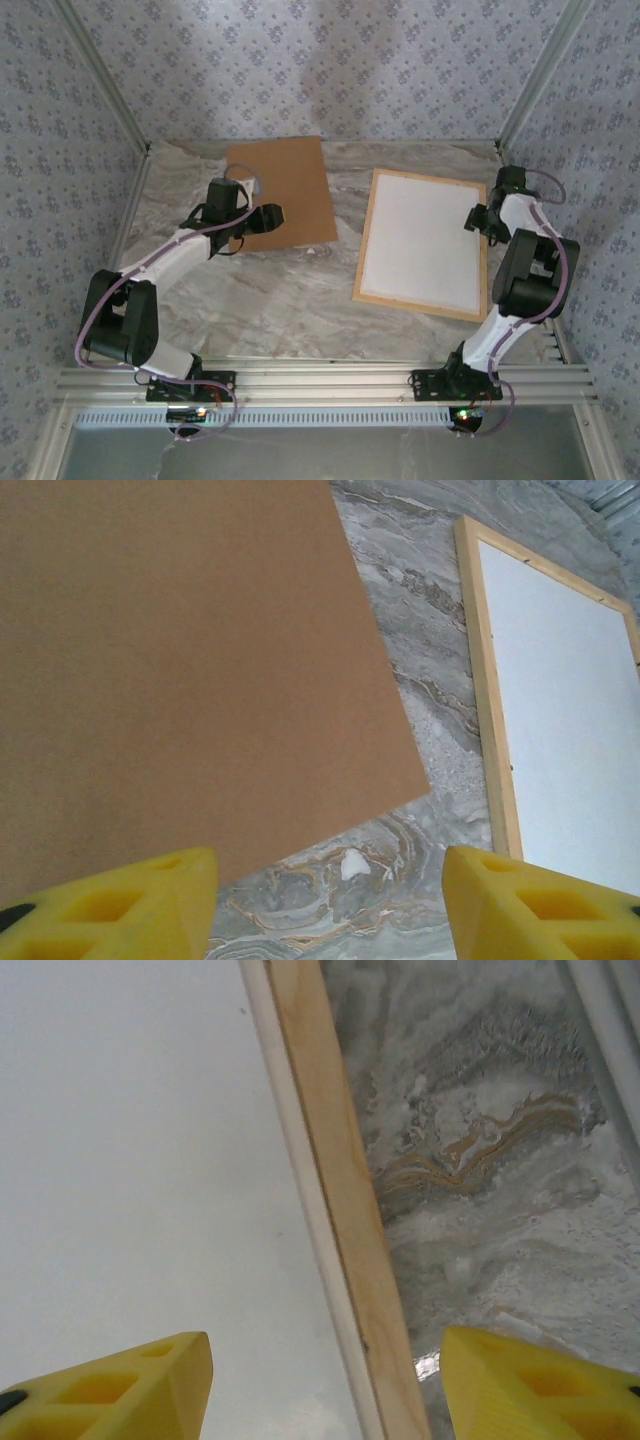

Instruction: Put the photo into the frame

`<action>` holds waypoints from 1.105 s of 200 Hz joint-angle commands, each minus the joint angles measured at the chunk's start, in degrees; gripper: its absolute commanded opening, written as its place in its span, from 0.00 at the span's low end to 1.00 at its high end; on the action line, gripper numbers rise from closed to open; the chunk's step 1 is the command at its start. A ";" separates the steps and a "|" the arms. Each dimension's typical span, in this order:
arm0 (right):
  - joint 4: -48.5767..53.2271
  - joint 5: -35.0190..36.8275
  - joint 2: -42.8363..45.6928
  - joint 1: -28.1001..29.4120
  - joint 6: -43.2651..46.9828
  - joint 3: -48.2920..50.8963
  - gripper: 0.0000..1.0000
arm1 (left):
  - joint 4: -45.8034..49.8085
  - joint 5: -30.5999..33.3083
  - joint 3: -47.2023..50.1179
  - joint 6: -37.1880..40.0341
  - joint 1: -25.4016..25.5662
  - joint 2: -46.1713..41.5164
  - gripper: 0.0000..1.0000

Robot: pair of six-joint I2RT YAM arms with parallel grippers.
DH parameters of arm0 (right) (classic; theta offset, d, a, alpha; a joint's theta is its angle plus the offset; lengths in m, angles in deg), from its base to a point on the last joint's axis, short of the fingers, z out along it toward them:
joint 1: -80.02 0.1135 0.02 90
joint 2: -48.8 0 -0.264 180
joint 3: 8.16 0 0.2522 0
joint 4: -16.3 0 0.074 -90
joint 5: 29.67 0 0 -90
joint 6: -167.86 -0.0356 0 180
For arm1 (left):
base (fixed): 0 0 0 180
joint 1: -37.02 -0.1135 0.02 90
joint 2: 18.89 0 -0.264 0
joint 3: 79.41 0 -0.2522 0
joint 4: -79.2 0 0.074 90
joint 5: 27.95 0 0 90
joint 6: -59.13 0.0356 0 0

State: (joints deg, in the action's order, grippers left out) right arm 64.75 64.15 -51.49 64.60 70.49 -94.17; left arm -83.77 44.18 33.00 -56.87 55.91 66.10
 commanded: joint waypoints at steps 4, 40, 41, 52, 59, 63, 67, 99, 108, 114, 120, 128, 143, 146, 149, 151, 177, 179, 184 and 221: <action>-3.46 5.03 6.84 7.99 2.18 0.17 0.68 | 0.51 4.02 0.67 2.57 -1.40 -0.82 0.64; -11.87 4.95 9.15 26.31 5.15 2.11 0.82 | -2.07 5.21 0.50 1.56 -5.72 2.07 0.70; -12.16 4.88 9.06 26.71 5.17 2.11 0.82 | -2.10 5.17 0.44 1.52 -5.80 2.18 0.70; -14.39 4.15 7.57 31.48 5.00 1.41 0.85 | -2.02 4.64 -1.41 1.30 -6.39 4.45 0.70; -15.69 3.27 6.22 34.09 4.79 0.77 0.87 | -1.81 4.11 -2.85 1.45 -6.33 6.24 0.70; -16.56 2.82 5.34 35.40 4.60 0.36 0.87 | -1.73 3.66 -3.95 1.48 -6.20 7.44 0.70; -17.29 2.47 4.56 36.58 4.52 -0.01 0.88 | -1.55 3.23 -4.86 1.48 -5.97 8.67 0.70; -19.84 3.49 -0.48 41.34 3.63 -2.76 0.90 | 0.73 2.46 -14.16 2.55 -3.00 18.66 0.70; -19.73 3.08 -1.06 41.22 3.22 -3.01 0.90 | 1.08 2.64 -16.49 3.22 -2.03 20.83 0.70; -19.61 2.75 -1.37 41.18 2.95 -3.14 0.90 | 1.27 2.69 -17.72 3.83 -1.34 22.25 0.70; -19.60 2.65 -1.47 41.06 2.83 -2.98 0.90 | 1.59 2.67 -19.23 4.48 -0.66 23.68 0.70; -19.51 2.67 -1.57 41.00 2.57 -2.76 0.90 | 2.46 2.74 -21.54 5.10 0.12 25.75 0.70; -19.26 2.20 -1.49 40.58 1.79 -1.92 0.90 | 4.67 2.36 -25.63 5.73 1.39 29.71 0.70; -19.20 2.11 -1.45 40.44 1.61 -1.79 0.90 | 5.01 2.35 -26.21 5.76 1.60 30.38 0.70; -19.15 2.02 -1.36 40.30 1.47 -1.57 0.90 | 5.27 2.31 -26.80 5.86 1.78 30.92 0.70; -19.12 1.97 -1.32 40.23 1.37 -1.53 0.90 | 5.41 2.24 -27.20 5.82 1.87 31.42 0.70; -19.24 1.30 -0.71 39.03 0.53 0.11 0.90 | 6.74 1.46 -29.40 6.12 3.02 34.19 0.69; -19.25 1.29 -0.63 38.94 0.46 0.21 0.90 | 6.75 1.40 -29.41 6.13 3.11 34.28 0.69; -19.27 1.16 -0.58 38.68 0.27 0.41 0.90 | 6.75 1.20 -29.33 6.26 3.27 34.36 0.69; -19.19 -0.18 -0.73 36.97 -0.75 1.22 0.90 | 7.08 0.82 -25.29 6.45 5.07 32.71 0.68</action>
State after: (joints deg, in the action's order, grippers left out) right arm 45.63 65.22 -53.11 102.55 71.58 -93.85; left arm -78.08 46.23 5.53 -51.60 59.93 100.29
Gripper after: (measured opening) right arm 0.899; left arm 0.679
